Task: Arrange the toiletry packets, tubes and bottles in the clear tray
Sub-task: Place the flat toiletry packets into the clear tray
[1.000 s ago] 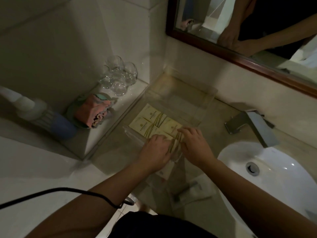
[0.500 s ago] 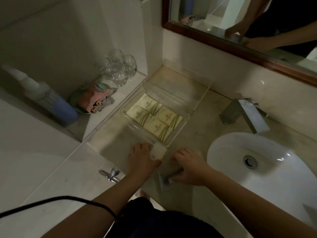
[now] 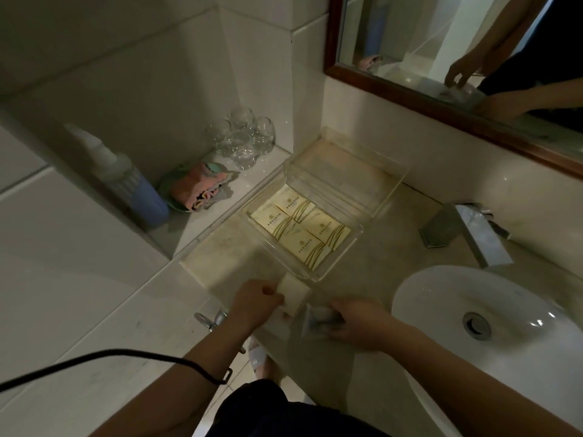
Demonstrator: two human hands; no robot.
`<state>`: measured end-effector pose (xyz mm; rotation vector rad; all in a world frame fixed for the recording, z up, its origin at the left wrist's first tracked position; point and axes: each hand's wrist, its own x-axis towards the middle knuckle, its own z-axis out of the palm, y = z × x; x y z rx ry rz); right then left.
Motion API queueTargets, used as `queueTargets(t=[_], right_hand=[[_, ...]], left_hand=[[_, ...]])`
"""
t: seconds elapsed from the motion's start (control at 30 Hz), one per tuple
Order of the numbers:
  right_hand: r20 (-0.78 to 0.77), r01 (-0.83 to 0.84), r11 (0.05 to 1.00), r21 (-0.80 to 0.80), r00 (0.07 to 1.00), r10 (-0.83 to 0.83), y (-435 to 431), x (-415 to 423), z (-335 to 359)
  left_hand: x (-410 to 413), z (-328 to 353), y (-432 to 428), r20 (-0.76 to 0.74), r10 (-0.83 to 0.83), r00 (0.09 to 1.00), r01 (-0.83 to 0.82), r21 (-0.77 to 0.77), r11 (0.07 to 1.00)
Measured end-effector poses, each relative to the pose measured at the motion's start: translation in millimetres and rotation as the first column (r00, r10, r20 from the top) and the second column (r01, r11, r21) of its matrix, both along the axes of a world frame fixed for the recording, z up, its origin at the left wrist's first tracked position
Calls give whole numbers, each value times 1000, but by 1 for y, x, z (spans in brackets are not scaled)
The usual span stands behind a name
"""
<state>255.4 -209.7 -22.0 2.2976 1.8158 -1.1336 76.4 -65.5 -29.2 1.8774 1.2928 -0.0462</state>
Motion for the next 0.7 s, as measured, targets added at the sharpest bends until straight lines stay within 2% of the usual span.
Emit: queueTargets(t=[0.13,0.27,0.47,0.7], right_hand=[[-96,92,996,18,991,-90,10,1,16],[-172,176,979,102,973,-157,27,1,34],[-232,326,930,171,930,-284,60,6,51],[-204,405,897,179,907,-369,85,20,48]], left_hand=[[-6,16,17,160,272,949,-247,-158,956],[6,32,44,223,465,857,-417,-231,879],[37,47,83,313,501,807,-486,-132,864],[66,40,110,232,413,881,-414,-49,909]])
